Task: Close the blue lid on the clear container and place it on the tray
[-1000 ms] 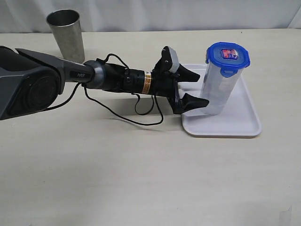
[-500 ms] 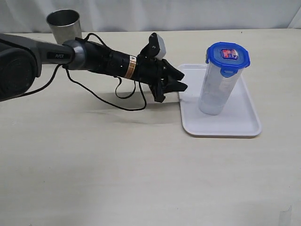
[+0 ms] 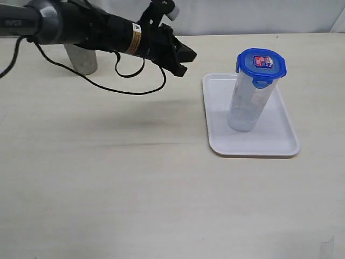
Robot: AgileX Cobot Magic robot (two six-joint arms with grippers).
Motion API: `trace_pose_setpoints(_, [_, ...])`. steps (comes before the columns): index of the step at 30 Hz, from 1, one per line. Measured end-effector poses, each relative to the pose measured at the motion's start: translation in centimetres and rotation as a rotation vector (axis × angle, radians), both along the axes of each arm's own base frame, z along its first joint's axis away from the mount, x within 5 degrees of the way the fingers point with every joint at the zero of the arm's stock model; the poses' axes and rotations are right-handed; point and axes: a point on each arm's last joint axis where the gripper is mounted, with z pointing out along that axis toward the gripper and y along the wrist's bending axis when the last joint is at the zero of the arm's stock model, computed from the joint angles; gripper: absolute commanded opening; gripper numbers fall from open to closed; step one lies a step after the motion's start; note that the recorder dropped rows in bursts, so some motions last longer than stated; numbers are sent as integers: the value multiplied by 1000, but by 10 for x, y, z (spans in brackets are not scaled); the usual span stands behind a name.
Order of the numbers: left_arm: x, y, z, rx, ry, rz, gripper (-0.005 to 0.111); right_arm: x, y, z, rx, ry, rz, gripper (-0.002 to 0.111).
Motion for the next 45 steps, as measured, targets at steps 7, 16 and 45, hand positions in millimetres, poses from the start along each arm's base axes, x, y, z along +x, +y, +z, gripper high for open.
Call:
trace_pose_setpoints(7, [-32, 78, 37, 278, -212, 568, 0, 0, 0, 0, 0, 0, 0, 14])
trace_pose_setpoints(16, [-70, 132, 47, 629, -330, 745, 0, 0, 0, 0, 0, 0, 0, 14])
trace_pose_setpoints(45, [-232, 171, 155, 115, -201, 635, 0, 0, 0, 0, 0, 0, 0, 14])
